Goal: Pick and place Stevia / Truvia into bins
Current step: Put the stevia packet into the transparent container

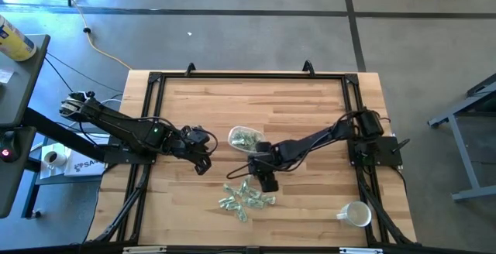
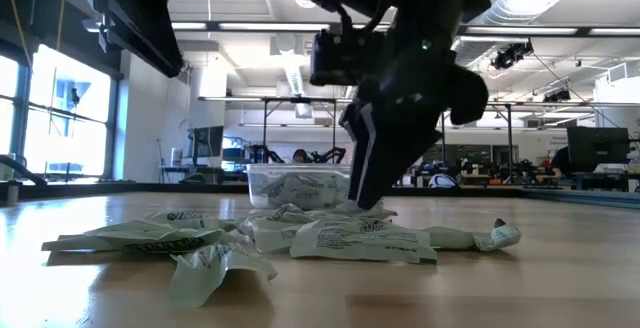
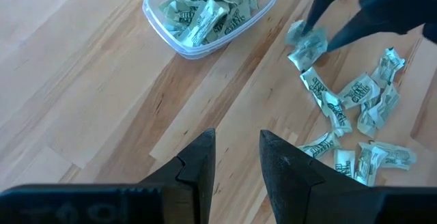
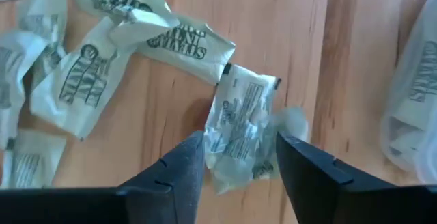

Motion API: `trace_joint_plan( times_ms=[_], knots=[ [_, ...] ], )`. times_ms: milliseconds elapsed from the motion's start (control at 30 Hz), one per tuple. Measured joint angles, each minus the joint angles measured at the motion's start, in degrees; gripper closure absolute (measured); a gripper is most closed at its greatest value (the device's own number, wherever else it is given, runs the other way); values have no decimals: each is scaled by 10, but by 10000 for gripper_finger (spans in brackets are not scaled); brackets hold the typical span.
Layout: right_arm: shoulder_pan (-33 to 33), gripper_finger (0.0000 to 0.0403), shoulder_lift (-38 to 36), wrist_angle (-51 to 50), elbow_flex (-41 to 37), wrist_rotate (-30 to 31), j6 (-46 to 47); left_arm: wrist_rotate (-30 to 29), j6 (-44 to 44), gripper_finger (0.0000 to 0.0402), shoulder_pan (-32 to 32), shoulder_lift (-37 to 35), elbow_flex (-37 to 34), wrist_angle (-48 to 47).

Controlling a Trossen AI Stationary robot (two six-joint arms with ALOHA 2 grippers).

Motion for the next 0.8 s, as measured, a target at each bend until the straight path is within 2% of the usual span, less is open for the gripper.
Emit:
trace_joint_plan(
  times_ms=[300,533,800],
  knots=[
    [0,290,17,7,0,6,12,0,0,254,0,0,0,-1],
    [1,390,7,-9,0,4,20,1,0,254,0,0,0,-2],
    [-10,400,-72,-43,1,23,50,2,0,254,0,0,0,0]
  ],
)
